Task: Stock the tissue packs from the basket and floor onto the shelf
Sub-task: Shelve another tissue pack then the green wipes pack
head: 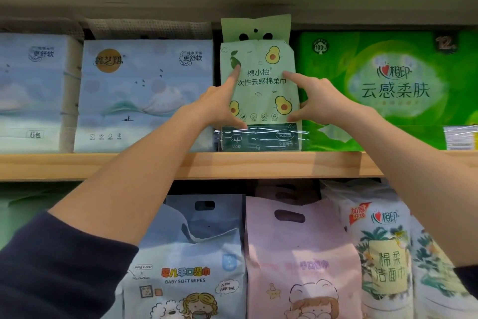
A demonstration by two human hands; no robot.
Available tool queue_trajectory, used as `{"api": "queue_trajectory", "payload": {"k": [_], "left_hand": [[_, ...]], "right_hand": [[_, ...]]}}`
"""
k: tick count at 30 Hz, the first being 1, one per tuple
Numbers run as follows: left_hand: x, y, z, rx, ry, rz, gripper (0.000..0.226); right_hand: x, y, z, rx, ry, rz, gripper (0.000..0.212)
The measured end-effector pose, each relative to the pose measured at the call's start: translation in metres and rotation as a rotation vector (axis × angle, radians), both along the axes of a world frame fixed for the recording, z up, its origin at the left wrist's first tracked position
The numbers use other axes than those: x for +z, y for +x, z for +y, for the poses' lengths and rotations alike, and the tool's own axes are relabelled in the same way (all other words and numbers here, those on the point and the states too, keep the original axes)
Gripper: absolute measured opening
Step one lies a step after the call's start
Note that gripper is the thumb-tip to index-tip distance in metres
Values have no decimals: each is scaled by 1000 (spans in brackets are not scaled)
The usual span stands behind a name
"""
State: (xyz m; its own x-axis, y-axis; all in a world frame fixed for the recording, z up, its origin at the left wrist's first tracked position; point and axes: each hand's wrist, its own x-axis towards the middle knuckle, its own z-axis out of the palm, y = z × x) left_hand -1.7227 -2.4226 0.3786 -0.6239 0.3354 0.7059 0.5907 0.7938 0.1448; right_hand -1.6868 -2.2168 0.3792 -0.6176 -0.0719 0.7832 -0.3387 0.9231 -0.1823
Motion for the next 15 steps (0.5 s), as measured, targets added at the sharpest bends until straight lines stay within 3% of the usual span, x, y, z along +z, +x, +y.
{"api": "queue_trajectory", "payload": {"k": [15], "left_hand": [[-9, 38, -25, -63, 58, -29, 109]], "right_hand": [[-17, 48, -10, -66, 34, -11, 84]]}}
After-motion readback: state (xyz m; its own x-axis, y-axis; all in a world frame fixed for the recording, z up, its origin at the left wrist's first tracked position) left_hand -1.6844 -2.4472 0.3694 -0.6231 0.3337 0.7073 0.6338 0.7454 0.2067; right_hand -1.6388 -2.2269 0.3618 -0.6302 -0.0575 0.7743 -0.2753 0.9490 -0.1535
